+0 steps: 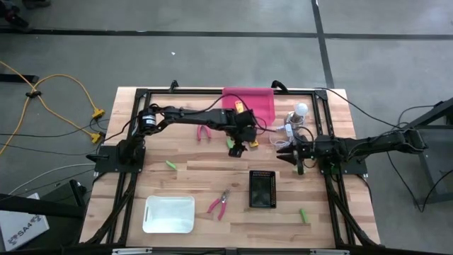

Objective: Pick & Place School Supplies
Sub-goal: Put the yellow crayon box into the pink bin

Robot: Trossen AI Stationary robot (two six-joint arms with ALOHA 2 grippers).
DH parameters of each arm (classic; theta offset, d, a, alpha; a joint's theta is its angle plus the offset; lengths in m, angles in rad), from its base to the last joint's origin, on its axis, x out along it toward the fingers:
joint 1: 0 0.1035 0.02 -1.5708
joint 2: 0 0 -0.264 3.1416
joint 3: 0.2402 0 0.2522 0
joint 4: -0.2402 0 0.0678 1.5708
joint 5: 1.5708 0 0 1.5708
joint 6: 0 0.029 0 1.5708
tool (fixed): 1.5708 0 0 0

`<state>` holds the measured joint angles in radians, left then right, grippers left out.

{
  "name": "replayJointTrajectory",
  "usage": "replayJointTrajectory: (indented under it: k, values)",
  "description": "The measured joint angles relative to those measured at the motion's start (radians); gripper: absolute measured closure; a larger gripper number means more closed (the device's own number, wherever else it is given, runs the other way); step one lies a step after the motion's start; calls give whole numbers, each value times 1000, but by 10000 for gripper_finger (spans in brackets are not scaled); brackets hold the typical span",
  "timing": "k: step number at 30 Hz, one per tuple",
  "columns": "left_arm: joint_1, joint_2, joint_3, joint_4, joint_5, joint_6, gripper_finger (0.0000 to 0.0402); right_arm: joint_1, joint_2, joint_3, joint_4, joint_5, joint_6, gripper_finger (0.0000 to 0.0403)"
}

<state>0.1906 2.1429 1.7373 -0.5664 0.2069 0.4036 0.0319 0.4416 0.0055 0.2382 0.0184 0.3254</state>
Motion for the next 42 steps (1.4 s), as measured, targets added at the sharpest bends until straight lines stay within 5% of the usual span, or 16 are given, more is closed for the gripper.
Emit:
replayJointTrajectory:
  k: [8,21,27,42]
  values:
    - [-4,-6,0,-6,-1,6,172,0,55,51,112,26,-143,292]
    - [-1,-51,-1,-37,76,59,172,0,470,248,-62,88,-250,292]
    - [30,-49,-28,-39,77,63,172,-9,597,250,34,164,-262,292]
    - [45,-49,-88,59,78,154,172,-92,833,252,299,156,-240,292]
